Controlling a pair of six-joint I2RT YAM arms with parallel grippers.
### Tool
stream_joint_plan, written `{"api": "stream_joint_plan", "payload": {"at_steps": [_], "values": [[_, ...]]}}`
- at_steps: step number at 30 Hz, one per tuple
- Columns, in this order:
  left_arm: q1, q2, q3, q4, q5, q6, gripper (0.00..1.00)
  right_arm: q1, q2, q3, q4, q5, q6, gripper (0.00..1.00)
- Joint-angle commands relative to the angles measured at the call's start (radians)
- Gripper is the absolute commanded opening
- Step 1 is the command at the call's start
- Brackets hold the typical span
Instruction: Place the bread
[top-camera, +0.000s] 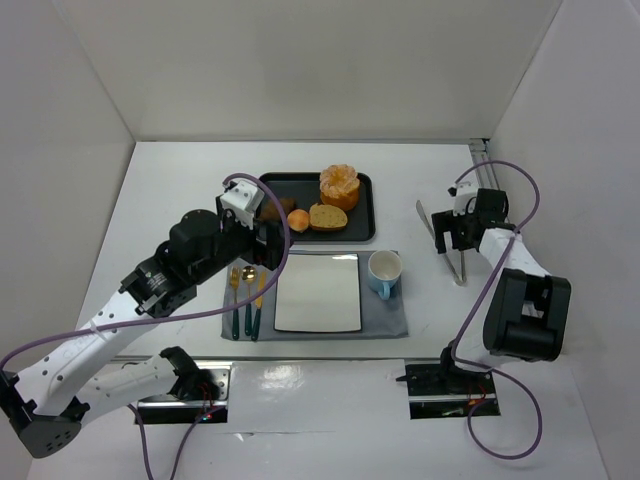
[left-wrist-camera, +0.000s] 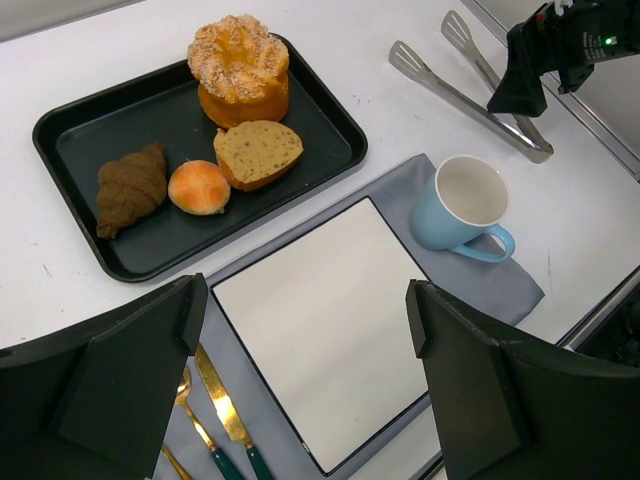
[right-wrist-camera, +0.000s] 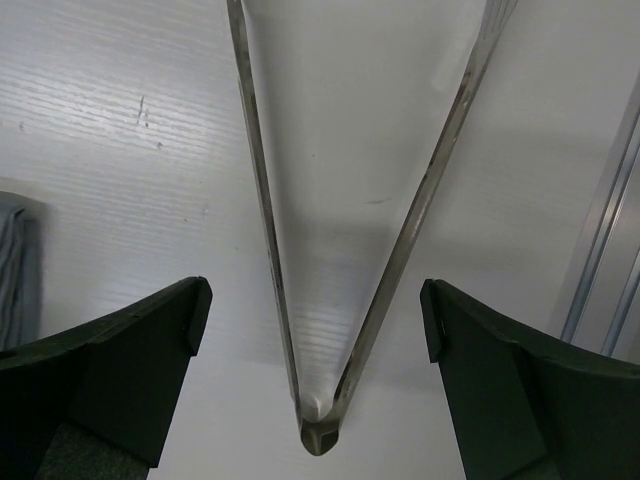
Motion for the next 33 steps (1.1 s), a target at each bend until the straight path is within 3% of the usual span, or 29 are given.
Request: {"api": "stream_joint_plan", "payload": {"at_steps": [1, 26, 33], "values": [[-0.004, -0.025, -0.004, 0.055, 0.013, -0.022, 1.0, 0.015, 0.028, 0.027, 0.029, 0.057, -0.023, 1.0], [-0.004, -0.035, -0.004, 0.055, 0.013, -0.022, 1.0, 0.035, 0.181, 0.036, 0.029, 0.103, -0.014, 0.99], [-0.004, -0.035, -0.004, 0.055, 0.013, -0.022, 1.0, 0.035, 0.219, 0.066, 0.02, 0.103, -0.014, 0.94]]}}
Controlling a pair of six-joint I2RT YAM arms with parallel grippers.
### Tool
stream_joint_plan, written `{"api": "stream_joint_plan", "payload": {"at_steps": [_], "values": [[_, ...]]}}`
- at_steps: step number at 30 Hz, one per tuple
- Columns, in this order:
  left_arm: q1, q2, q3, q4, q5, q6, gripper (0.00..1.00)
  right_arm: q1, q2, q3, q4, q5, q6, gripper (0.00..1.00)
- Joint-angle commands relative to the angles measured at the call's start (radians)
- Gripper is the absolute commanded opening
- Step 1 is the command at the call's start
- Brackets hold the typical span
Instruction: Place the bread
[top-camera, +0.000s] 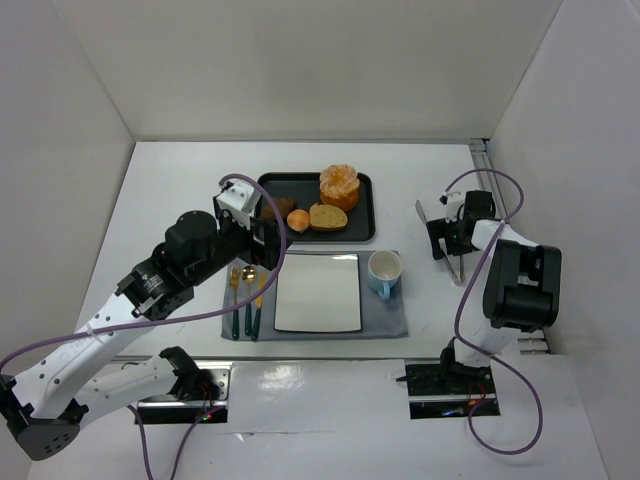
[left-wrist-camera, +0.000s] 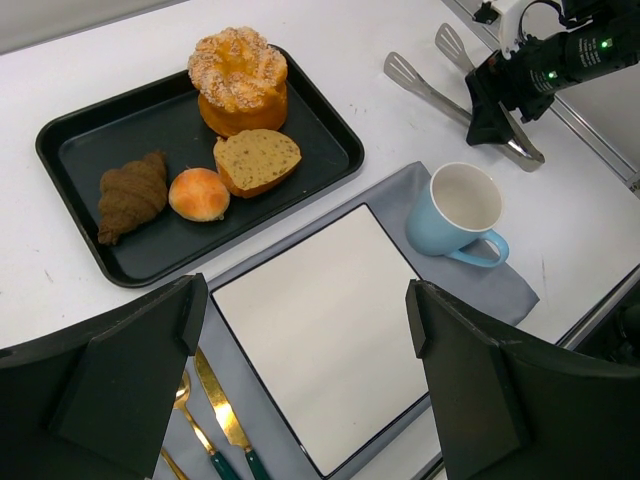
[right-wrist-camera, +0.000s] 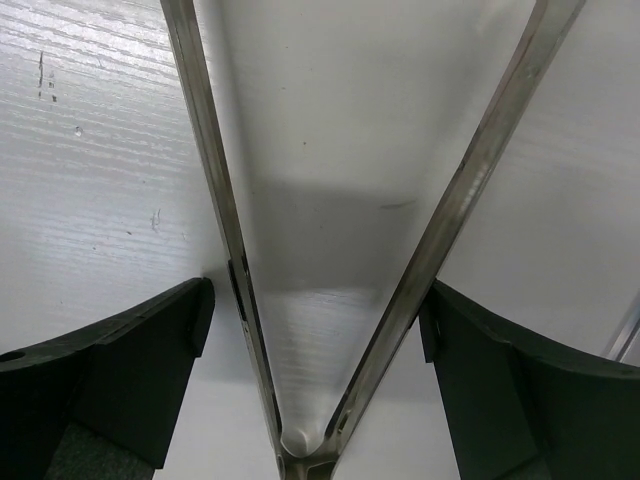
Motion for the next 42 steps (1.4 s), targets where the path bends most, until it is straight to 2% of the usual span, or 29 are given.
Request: {"api": "stream_joint_plan", "payload": {"at_steps": [1, 9, 11, 14, 15, 17, 19, 22, 25, 30, 34, 39, 42], "values": [[-0.004, -0.016, -0.004, 0.05, 0.012, -0.022, 1.0, 0.006, 0.02, 0.037, 0.008, 0.009, -0.002, 0.94], [-0.004, -0.016, -0.013, 0.05, 0.003, -0.022, 1.0, 0.006, 0.04, 0.046, -0.026, -0.017, -0.002, 0.71], [-0.004, -0.016, -0.013, 0.05, 0.003, -0.022, 1.0, 0.006, 0.049, 0.066, -0.044, -0.034, -0.002, 0.58], [-0.004, -0.016, -0.013, 0.05, -0.006, -0.022, 1.0, 0.006, 0.034, 0.066, -0.055, -0.055, 0.009, 0.47], [-0.004, -0.016, -0.013, 0.05, -0.007, -0.022, 1.0, 0.006, 0.022, 0.066, -0.055, -0.055, 0.009, 0.4], [-0.004, -0.016, -0.013, 0.05, -0.007, -0.022, 1.0, 0.006, -0.021, 0.066, -0.044, -0.064, 0.009, 0.38], [-0.004, -0.016, -0.013, 0.05, -0.007, -0.022, 1.0, 0.006, -0.053, 0.056, -0.035, -0.074, 0.009, 0.29], [-0.004, -0.016, -0.013, 0.05, -0.016, -0.022, 1.0, 0.006, -0.116, 0.055, -0.026, -0.084, 0.009, 0.12], [-0.004, -0.025, -0.013, 0.05, -0.034, -0.022, 1.0, 0.006, -0.188, 0.055, -0.026, -0.115, 0.009, 0.12], [-0.004, -0.025, -0.013, 0.05, -0.053, -0.012, 1.0, 0.006, -0.282, 0.132, -0.092, -0.202, 0.009, 0.2], [-0.004, -0.025, -0.022, 0.05, -0.071, -0.003, 1.0, 0.006, -0.343, 0.233, -0.164, -0.296, 0.009, 0.35], [-0.004, -0.016, -0.022, 0.05, -0.091, -0.003, 1.0, 0.006, -0.363, 0.312, -0.218, -0.371, 0.009, 0.45], [-0.004, -0.007, -0.022, 0.05, -0.102, -0.003, 1.0, 0.006, -0.372, 0.345, -0.239, -0.402, 0.009, 0.48]]}}
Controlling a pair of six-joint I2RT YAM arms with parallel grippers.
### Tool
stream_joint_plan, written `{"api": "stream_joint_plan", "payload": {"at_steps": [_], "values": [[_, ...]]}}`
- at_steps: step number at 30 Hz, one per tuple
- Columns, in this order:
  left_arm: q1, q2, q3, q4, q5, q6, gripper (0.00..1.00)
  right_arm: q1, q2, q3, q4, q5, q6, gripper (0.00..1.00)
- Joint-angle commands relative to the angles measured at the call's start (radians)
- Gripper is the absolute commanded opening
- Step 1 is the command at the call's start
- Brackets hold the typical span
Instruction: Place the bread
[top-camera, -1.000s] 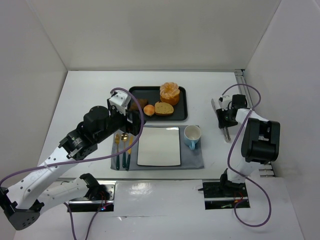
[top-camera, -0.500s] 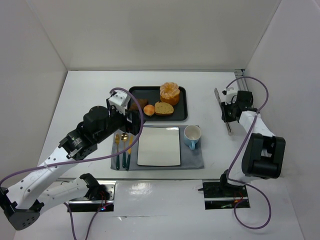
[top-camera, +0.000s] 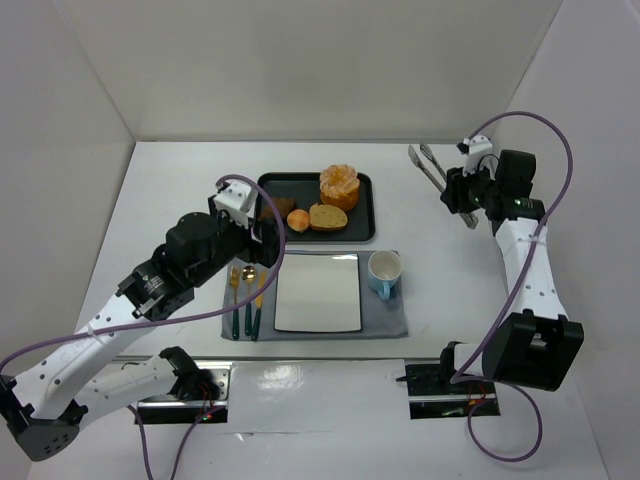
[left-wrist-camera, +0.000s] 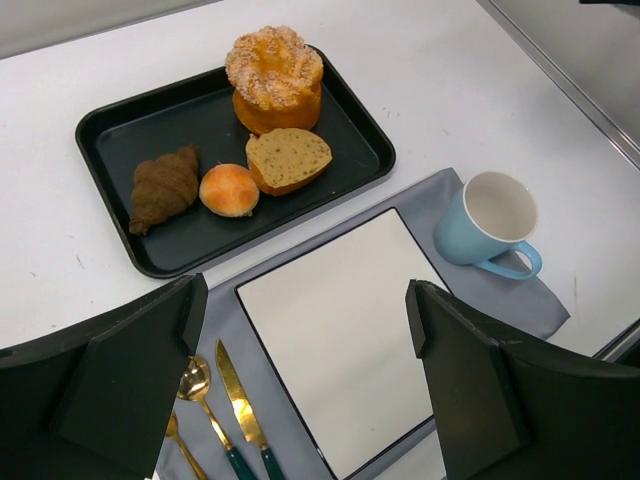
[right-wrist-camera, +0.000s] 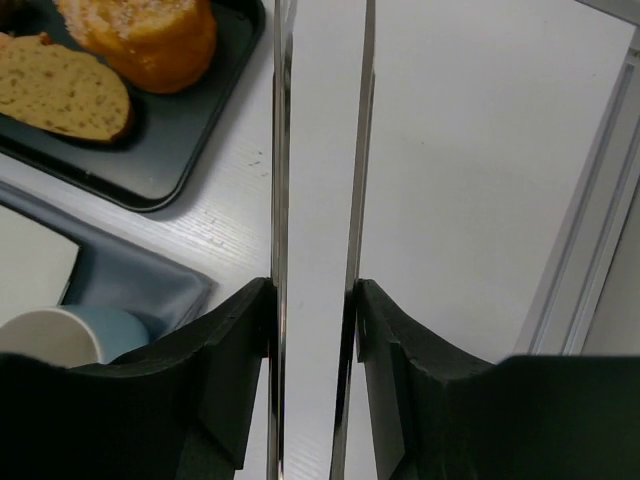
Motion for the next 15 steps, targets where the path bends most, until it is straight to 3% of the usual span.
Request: {"api": "stream_joint_plan", "payload": {"at_steps": [1, 6, 9, 15], "values": [[-0.004, 0.0, -0.007, 0.049, -0.028, 0.004, 1.0, 0.006, -0.031, 0.073, -0.058, -0.088, 0.003, 0.48], [-0.004, 0.0, -0.016, 0.049, -0.047, 0.005, 1.0, 0.006, -0.041, 0.093, -0.07, -0.177, 0.023, 0.49], [-0.004, 0.0, -0.016, 0.049, -0.056, 0.005, 1.0, 0.067, -0.041, 0.115, -0.081, -0.195, 0.033, 0.49], [-0.004, 0.009, -0.016, 0.049, -0.076, 0.014, 1.0, 0.294, 0.005, 0.162, -0.104, -0.18, 0.028, 0.5]]}}
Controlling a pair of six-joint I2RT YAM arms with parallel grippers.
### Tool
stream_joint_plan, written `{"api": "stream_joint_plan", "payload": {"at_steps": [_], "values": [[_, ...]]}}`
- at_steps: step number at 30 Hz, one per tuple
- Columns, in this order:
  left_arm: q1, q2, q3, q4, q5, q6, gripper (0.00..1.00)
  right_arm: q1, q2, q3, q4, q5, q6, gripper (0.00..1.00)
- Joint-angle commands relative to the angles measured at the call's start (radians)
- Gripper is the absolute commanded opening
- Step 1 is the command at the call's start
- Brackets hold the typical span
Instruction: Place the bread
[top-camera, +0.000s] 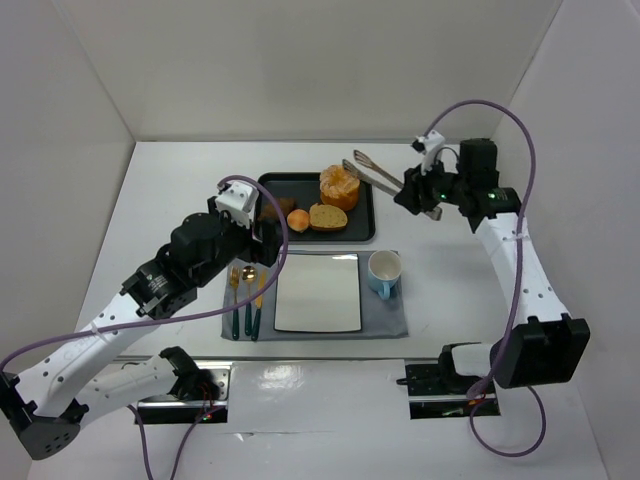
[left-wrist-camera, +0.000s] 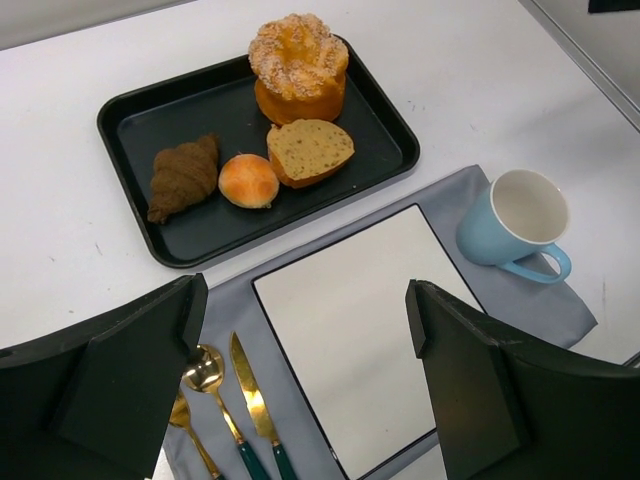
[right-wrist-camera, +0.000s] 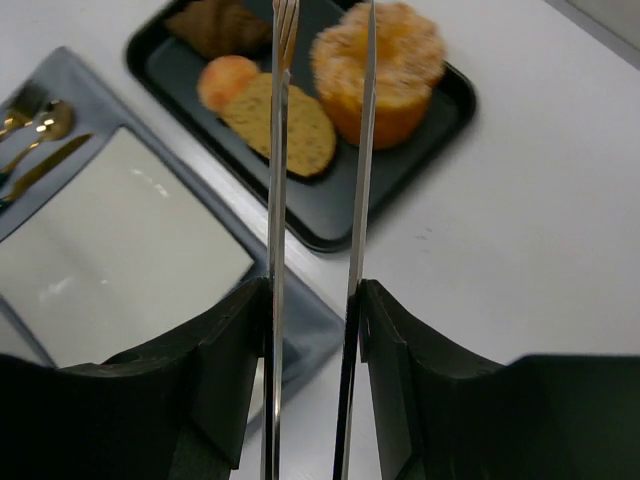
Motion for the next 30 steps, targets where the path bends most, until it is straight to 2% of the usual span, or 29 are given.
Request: {"api": "stream_joint_plan", "payload": {"at_steps": [1, 5, 11, 21, 30], "values": [[-0.004, -0.002, 0.0, 0.049, -0.037, 0.01, 1.0, 0.105, 0.021, 0.074, -0.032, -0.03, -0.01, 0.5], [-0.004, -0.002, -0.01, 0.058, -0.057, 0.019, 1.0, 0.248, 0.065, 0.074, -0.041, 0.054, -0.047, 0.52], [-0.004, -0.002, -0.01, 0.058, -0.081, 0.028, 1.0, 0.366, 0.111, 0.04, -0.004, 0.126, -0.079, 0.52], [-0.004, -0.05, -0.037, 0.078, -0.141, 0.038, 1.0, 0.49, 0.232, 0.011, 0.048, 0.27, -0.119, 0.53], [-0.004, -0.082, -0.046, 0.098, -0.159, 0.047, 1.0, 0.535, 0.331, 0.042, 0.091, 0.339, -0.128, 0.53]]}}
